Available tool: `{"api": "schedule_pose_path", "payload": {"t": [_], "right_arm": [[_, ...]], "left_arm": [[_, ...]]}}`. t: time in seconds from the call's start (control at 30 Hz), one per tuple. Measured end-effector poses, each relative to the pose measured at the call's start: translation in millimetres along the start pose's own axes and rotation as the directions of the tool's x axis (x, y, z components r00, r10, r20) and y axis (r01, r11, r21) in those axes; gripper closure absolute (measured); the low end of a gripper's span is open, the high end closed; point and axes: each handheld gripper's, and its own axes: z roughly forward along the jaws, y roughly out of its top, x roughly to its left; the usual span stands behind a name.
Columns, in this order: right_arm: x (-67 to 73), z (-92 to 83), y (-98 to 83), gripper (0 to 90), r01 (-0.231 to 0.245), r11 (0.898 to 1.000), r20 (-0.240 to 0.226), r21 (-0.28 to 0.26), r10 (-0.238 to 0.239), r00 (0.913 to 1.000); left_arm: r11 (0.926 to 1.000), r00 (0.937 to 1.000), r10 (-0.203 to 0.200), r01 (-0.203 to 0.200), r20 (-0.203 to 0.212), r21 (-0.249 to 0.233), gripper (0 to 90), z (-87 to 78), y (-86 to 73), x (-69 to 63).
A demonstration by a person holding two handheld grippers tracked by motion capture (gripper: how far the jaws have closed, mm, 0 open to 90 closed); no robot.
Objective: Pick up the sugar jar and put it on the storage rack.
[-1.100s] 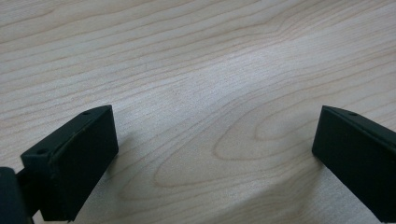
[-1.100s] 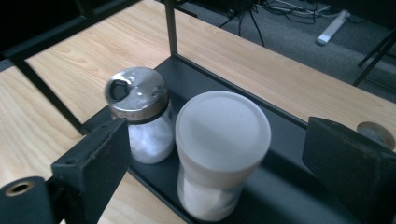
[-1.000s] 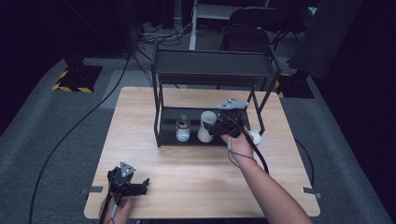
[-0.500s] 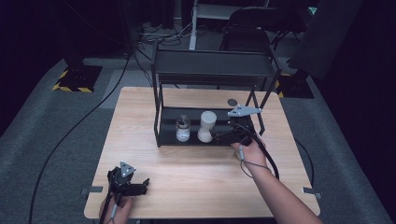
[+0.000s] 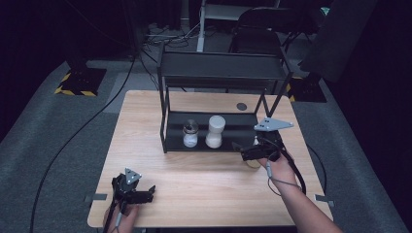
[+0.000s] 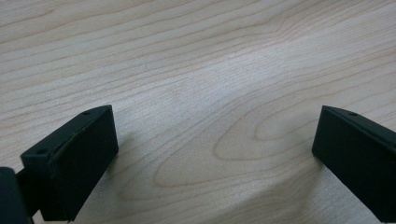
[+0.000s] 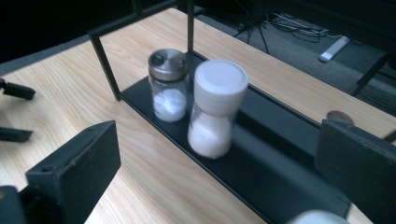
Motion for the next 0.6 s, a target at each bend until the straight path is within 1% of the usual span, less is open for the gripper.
{"api": "schedule_pose_path", "payload": {"t": [0.2, 0.33, 0.6], "right_arm": [[-6.9, -13.4, -11.3, 0.0, -0.019, 1.000, 0.016, -0.003, 0.019, 0.9997], [-10.0, -21.2, -17.5, 0.0, -0.022, 1.000, 0.017, -0.001, 0.022, 0.9996], [-12.2, -36.0, -31.8, 0.0, -0.036, 0.999, 0.023, -0.011, 0.036, 0.9991]], "left_arm": [[1.0000, 1.0000, 0.001, -0.001, 0.000, 0.000, 0.3, 0.0, 0.0, 0.0], [1.0000, 1.0000, 0.000, 0.000, 0.000, 0.000, 0.3, 0.0, 0.0, 0.0], [1.0000, 1.0000, 0.000, 0.000, 0.000, 0.000, 0.3, 0.0, 0.0, 0.0]]}}
